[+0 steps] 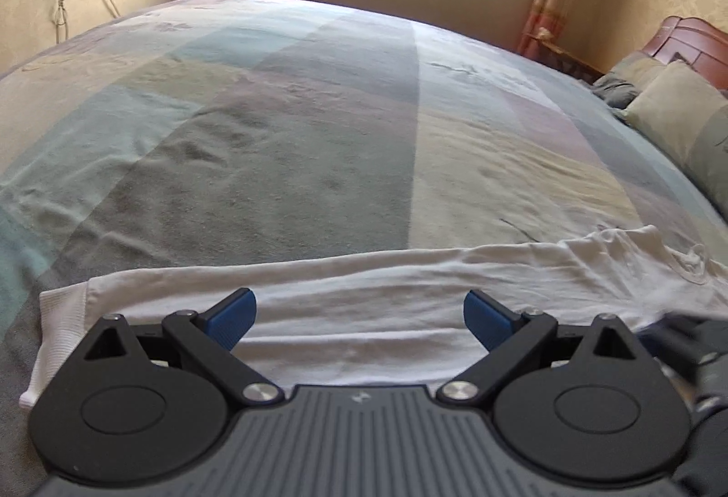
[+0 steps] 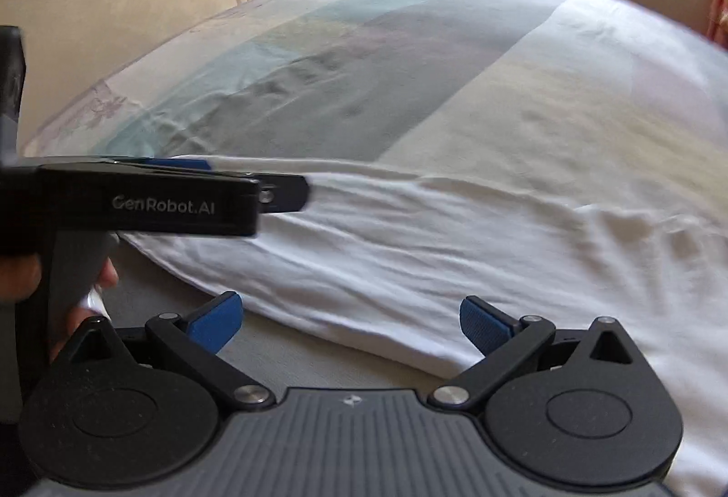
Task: Fold clothes
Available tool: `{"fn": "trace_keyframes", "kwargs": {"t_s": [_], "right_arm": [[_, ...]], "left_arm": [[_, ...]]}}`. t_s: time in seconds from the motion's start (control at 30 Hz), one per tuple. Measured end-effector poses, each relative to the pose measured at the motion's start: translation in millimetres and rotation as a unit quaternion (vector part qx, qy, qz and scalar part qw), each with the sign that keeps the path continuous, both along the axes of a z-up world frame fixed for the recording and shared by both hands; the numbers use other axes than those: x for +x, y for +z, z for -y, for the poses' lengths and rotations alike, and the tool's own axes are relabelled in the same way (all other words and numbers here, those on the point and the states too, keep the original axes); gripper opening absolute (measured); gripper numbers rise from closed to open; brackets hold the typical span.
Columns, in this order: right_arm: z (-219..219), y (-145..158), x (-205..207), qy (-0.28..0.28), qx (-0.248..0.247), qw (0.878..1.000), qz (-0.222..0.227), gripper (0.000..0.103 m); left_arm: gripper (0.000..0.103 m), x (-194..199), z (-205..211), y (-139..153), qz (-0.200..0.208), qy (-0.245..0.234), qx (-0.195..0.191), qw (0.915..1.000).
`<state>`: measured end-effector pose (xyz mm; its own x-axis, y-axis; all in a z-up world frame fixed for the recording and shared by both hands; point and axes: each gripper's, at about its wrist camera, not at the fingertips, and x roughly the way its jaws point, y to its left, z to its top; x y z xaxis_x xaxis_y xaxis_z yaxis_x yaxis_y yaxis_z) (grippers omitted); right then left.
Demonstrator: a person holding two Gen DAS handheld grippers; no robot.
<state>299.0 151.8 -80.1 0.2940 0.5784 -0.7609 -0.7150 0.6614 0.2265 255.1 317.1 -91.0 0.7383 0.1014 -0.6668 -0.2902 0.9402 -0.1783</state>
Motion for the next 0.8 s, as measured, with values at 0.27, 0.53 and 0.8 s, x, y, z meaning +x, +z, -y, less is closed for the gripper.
{"fn": "trace_keyframes", "kwargs": {"t_s": [0.27,0.53,0.8], "right_arm": [[-18.0,7.4,-10.2,0.021,0.023,0.999,0.014,0.103],[-36.9,-4.0,-14.0,0.087,0.088,0.989,-0.076,0.103],[58.6,23.4,-49.0,-0.028,-0.021,0.999,0.033,0.103]], "left_arm": [[0.098,-12.6,-19.2,5.0,0.008,0.02,-0.019,0.9996],[0.098,-15.7,-17.9,7.0,0.012,0.005,-0.023,0.9997],[0.098,-6.7,14.9,9.3,0.01,-0.058,-0.028,0.9979]]}}
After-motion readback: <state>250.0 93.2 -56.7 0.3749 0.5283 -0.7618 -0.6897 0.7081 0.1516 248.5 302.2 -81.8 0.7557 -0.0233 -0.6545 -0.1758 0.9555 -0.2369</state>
